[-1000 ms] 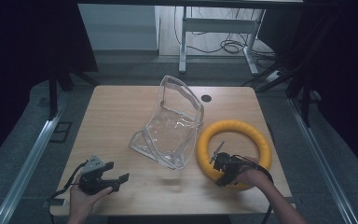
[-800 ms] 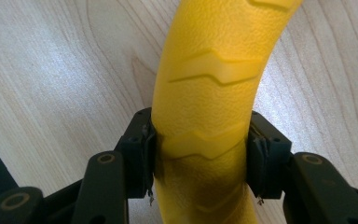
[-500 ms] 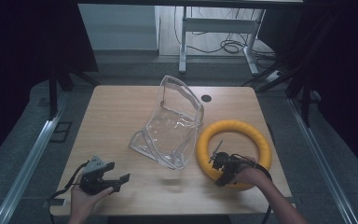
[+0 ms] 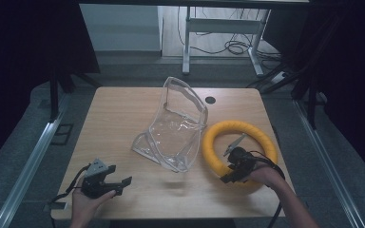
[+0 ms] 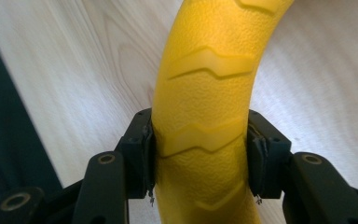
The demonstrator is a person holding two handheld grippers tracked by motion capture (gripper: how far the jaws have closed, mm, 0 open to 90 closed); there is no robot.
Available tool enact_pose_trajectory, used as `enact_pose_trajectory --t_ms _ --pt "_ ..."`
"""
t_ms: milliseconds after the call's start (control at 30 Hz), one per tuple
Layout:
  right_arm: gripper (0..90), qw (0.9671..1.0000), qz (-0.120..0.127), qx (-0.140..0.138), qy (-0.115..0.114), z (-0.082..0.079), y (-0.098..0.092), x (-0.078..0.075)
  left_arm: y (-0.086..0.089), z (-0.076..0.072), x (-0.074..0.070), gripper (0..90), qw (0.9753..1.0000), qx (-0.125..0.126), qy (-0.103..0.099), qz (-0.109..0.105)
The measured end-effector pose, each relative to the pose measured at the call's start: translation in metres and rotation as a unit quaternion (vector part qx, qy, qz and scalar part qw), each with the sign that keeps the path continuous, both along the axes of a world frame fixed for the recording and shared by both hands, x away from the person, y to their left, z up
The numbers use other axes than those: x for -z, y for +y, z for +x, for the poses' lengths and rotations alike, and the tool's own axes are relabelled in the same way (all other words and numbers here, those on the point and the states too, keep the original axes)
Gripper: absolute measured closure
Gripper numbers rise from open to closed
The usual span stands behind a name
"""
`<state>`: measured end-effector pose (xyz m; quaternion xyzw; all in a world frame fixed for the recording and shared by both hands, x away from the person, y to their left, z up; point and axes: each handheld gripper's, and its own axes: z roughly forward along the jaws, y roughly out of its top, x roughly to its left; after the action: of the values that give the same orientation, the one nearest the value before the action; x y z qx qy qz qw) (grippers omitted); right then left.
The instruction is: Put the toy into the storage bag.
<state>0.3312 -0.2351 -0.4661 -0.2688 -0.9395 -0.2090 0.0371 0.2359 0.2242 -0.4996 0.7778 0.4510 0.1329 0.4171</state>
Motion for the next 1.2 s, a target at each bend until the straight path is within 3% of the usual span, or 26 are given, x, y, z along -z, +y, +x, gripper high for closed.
enact_pose_trajectory --t_ms 33,67,167,400,733,867,1000,1200 --pt "50.2 1.0 0.0 0.0 0.0 0.0 0.0 0.0 0.0 0.0 0.0 18.7 1.0 0.0 0.0 0.0" --pt "50.2 0.9996 0.027 0.007 -0.005 0.0 -0.007 -0.008 0.0 0.0 0.0 18.7 1.0 0.001 0.001 -0.001" --pt "50.2 0.9978 0.064 0.014 -0.011 0.001 -0.017 -0.016 0.0 0.0 0.0 18.8 1.0 0.001 0.001 -0.002" --pt "50.4 0.9915 0.123 0.033 -0.026 0.003 -0.033 -0.032 -0.002 0.0 0.002 18.8 1.0 0.004 0.003 0.001" --pt "50.6 0.9811 0.178 0.06 -0.045 0.002 -0.048 -0.044 -0.001 0.0 0.001 18.8 1.0 0.003 0.003 -0.001" --pt "50.7 0.9754 0.199 0.076 -0.054 0.002 -0.055 -0.049 -0.001 0.0 0.001 18.8 1.0 0.004 0.003 -0.001" --pt "50.8 0.9658 0.228 0.102 -0.071 0.001 -0.065 -0.056 0.0 0.0 0.0 18.8 1.0 0.003 0.001 -0.002" --pt "51.0 0.9548 0.253 0.12 -0.099 -0.003 -0.078 -0.067 -0.001 0.0 0.0 18.8 1.0 0.003 0.002 -0.002"
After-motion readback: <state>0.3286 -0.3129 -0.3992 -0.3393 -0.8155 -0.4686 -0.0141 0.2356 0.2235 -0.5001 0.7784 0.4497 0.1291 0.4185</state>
